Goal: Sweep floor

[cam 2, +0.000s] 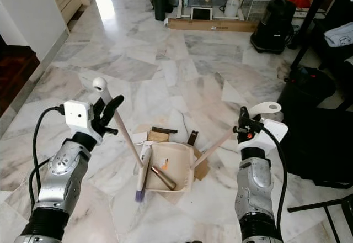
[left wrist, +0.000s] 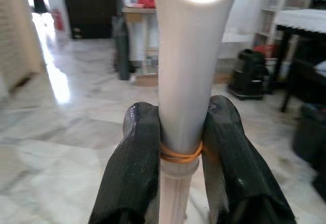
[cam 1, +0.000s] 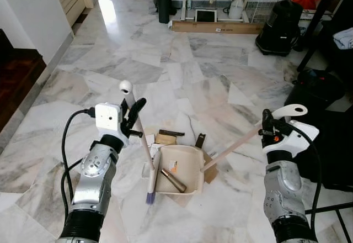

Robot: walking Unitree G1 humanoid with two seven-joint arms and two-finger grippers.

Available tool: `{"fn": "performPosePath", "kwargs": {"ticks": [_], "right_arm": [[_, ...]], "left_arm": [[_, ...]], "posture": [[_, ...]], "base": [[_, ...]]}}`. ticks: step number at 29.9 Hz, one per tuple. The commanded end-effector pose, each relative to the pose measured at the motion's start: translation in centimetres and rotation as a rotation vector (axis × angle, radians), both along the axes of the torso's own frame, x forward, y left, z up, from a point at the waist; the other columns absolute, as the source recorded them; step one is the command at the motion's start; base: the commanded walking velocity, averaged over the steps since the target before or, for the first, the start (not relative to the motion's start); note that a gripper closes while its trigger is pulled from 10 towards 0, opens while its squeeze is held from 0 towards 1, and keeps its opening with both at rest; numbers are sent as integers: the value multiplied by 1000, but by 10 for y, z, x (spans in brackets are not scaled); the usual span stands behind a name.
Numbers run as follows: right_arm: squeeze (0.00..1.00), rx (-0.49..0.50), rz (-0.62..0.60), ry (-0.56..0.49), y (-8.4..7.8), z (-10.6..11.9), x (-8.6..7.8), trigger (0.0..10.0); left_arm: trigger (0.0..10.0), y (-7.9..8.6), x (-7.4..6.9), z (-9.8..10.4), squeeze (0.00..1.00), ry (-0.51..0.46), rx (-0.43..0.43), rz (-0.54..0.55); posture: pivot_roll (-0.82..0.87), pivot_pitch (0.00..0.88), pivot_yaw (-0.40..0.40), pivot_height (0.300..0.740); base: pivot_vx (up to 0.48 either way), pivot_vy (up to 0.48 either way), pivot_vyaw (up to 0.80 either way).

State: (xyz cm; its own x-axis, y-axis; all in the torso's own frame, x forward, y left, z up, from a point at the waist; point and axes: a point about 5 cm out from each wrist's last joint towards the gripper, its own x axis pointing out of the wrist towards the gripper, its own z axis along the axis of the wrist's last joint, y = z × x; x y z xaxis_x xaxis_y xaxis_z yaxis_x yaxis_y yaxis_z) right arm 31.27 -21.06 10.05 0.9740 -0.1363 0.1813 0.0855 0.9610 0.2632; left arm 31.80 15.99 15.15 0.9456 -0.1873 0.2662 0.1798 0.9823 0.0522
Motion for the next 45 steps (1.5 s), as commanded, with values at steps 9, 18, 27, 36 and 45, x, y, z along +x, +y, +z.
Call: {"fn": "performPosePath", "kwargs": {"ticks": [9,18,27,36,45], "right_arm": [[0,2,19,-58,6,11,2,10000],[0,-4,25,-54,6,11,2,10000],[0,-32,29,-58,6,13,2,10000],[0,-32,33,-59,7,13,2,10000],[0,-34,39,-61,8,13,2,10000]], "left_arm": [[10000,14,-5,5,0,-70,71,93],[10000,16,-6,3,0,-80,82,135],[10000,14,-5,2,0,-81,71,133],[10000,13,-4,2,0,-84,71,133],[10000,13,-4,2,0,-84,75,130]], "posture": [[30,71,-5,740],[28,82,-11,740],[24,82,-14,740],[26,79,-13,740],[27,80,-12,740]], "base": [[0,0,359],[0,0,754],[0,0,798],[0,0,797],[0,0,800]]}}
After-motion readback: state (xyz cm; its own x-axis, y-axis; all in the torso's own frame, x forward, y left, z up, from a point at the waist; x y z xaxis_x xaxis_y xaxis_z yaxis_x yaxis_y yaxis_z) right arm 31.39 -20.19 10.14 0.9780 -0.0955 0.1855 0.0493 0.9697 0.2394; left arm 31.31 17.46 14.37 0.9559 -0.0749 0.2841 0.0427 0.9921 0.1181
